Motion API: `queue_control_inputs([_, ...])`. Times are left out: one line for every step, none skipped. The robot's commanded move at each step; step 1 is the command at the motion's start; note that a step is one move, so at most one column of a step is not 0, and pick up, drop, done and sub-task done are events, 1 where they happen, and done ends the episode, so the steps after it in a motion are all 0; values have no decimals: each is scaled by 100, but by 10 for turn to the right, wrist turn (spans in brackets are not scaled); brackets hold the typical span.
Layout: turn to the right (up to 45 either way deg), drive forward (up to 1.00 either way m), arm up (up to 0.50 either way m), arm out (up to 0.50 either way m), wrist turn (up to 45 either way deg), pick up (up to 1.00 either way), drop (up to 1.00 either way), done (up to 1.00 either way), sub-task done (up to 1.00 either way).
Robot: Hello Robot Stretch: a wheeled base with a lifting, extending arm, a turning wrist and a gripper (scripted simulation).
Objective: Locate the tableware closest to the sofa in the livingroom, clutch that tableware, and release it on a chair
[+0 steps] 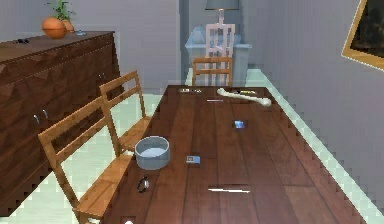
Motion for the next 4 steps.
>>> queue_control_inputs([0,0,0,0,390,0,0,0,0])
queue_control_inputs([0,0,-30,0,0,0,0,0,0])
queue_control_inputs([0,0,-50,0,0,0,0,0,0])
queue_control_inputs([0,0,0,0,0,0,100,0,0])
